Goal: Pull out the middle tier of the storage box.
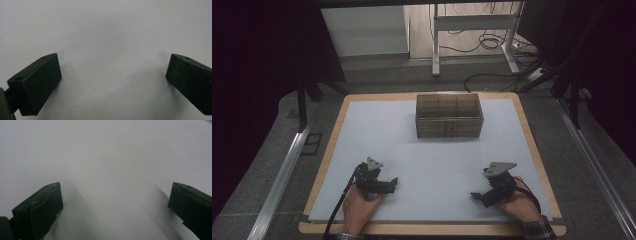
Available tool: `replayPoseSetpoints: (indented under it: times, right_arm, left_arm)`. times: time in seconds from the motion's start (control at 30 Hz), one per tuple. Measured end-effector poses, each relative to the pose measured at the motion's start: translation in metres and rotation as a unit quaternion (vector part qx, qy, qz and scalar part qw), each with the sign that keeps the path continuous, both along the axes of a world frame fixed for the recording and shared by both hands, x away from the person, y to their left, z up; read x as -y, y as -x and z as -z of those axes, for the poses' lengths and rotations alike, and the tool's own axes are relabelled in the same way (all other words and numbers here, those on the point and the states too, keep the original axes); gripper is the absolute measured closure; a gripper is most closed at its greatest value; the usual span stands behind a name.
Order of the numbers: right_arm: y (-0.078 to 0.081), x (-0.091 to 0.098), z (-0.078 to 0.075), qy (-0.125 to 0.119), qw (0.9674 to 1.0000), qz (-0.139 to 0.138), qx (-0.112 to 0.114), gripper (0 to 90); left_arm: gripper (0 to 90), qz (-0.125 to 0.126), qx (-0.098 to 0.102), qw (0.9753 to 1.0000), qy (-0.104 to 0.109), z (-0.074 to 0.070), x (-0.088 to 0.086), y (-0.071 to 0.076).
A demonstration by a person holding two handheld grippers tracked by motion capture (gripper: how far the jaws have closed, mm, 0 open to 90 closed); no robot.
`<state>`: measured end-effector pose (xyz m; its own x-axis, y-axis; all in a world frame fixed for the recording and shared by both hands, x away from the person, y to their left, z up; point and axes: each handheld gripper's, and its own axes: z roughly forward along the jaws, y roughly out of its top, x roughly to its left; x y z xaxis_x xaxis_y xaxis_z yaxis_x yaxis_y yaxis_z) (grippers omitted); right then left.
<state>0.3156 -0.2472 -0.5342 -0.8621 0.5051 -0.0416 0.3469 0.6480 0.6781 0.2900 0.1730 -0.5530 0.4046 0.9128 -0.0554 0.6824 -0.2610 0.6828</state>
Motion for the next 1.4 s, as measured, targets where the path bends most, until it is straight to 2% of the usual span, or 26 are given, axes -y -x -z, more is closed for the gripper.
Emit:
replayPoseSetpoints:
  times: [0.9,1.03,1.27,1.4]
  right_arm:
    - [0.001,0.001,0.000,-0.004,1.0000,0.001,0.001,0.5]
    - [0.002,0.002,-0.004,0.000,1.0000,-0.006,-0.003,8.4]
    - [0.003,0.000,-0.008,0.007,0.9999,-0.008,-0.009,13.3]
    - [0.002,0.000,-0.011,0.007,1.0000,-0.007,-0.003,14.2]
  left_arm:
    - [0.0,0.000,0.000,1.0000,0.000,0.000,0.000,0.000]
    - [0.0,0.000,0.000,1.0000,0.000,0.000,0.000,0.000]
    - [0.0,0.000,0.000,1.0000,0.000,0.000,0.000,0.000]
    - [0.0,0.000,0.000,1.0000,0.000,0.000,0.000,0.000]
